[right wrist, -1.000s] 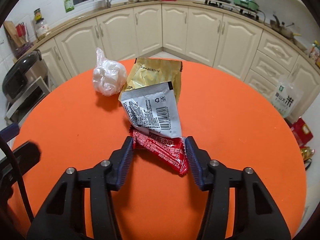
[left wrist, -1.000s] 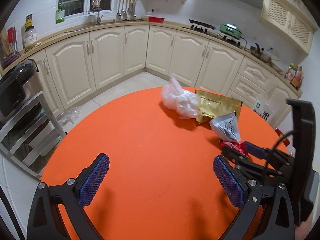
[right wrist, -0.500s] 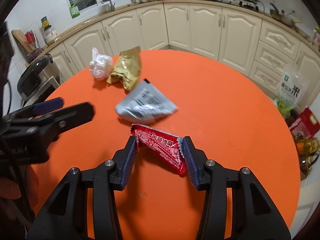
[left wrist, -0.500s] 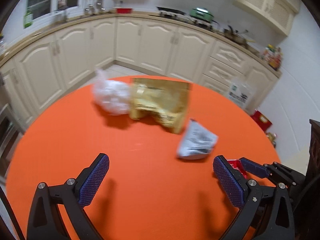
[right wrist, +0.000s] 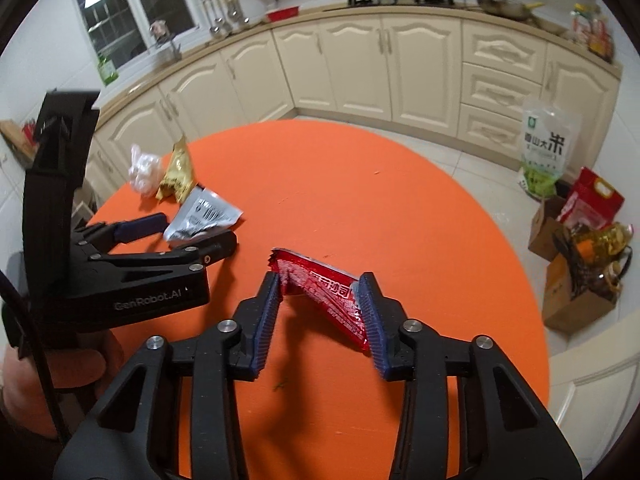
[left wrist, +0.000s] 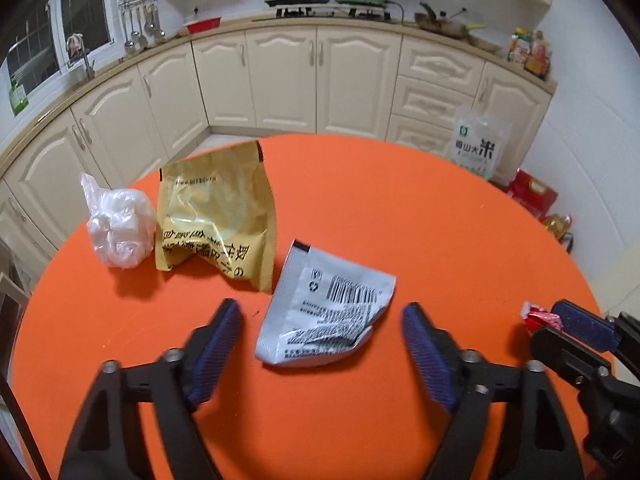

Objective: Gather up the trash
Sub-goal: 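Grasp the red wrapper with the right tool while the left tool grasps the silver packet, then carry the red wrapper and silver packet to the blue bin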

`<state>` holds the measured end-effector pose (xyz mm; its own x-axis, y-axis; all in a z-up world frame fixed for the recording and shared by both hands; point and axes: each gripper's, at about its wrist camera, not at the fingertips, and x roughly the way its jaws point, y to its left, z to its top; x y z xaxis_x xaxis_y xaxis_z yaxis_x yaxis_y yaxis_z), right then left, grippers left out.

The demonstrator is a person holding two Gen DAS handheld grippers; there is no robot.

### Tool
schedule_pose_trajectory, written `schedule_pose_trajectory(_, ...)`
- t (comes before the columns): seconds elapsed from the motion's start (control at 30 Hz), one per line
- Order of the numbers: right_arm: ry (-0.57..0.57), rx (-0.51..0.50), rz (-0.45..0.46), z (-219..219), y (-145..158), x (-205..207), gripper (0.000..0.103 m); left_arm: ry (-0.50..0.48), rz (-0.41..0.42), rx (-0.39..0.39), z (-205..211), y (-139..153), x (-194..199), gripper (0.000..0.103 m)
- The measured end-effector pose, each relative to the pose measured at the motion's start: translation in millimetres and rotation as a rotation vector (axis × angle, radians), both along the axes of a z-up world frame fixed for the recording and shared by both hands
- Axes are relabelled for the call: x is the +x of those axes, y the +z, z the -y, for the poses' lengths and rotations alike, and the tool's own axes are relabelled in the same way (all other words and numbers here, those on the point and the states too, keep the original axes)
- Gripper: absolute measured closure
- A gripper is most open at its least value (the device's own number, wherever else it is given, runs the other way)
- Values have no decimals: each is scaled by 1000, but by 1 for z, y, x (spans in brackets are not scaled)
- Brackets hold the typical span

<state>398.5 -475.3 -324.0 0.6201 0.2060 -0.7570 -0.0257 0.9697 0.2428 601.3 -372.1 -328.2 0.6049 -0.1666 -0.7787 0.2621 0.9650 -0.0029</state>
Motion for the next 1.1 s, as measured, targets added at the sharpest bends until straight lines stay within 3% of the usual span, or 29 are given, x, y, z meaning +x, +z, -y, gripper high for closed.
schedule_pose_trajectory(0.07,-9,12,6,5,2,-2,79,-2,4,-21,2,-5,-4,53)
schedule_pose_trajectory(0.13,-9,4,-6,6,-1,-2,79,0,8,-30,-1,-10,-9,59)
schedule_pose_trajectory(0.2,17,-29,-30,1,-7,1,76,-6,2,-53,-7,-13,-21,73)
schedule_pose_trajectory(0.33,31,-37,-28,-5,-8,2,63,-24,5,-61,-12,-16,-38,74)
schedule_pose_trajectory(0.53,76,-195,-31,-26,-9,-2,62,-45,-5,-121,-39,-1,-63,81)
schedule_pose_trajectory(0.73,31,-151,-32,-13,-8,-8,74,-53,12,-155,-49,13,-83,93)
schedule_pose_trajectory(0.77,14,-128,-38,-9,-7,-10,88,-53,17,-158,-52,16,-88,93)
schedule_pose_trajectory(0.8,0,-83,-44,-3,-6,-14,93,-53,21,-160,-56,17,-94,93)
schedule_pose_trajectory(0.87,-8,-9,-49,6,-8,-21,93,-53,21,-167,-60,18,-101,93)
schedule_pose_trajectory(1.1,-17,64,-57,10,-6,-45,94,-46,11,-206,-72,24,-133,94)
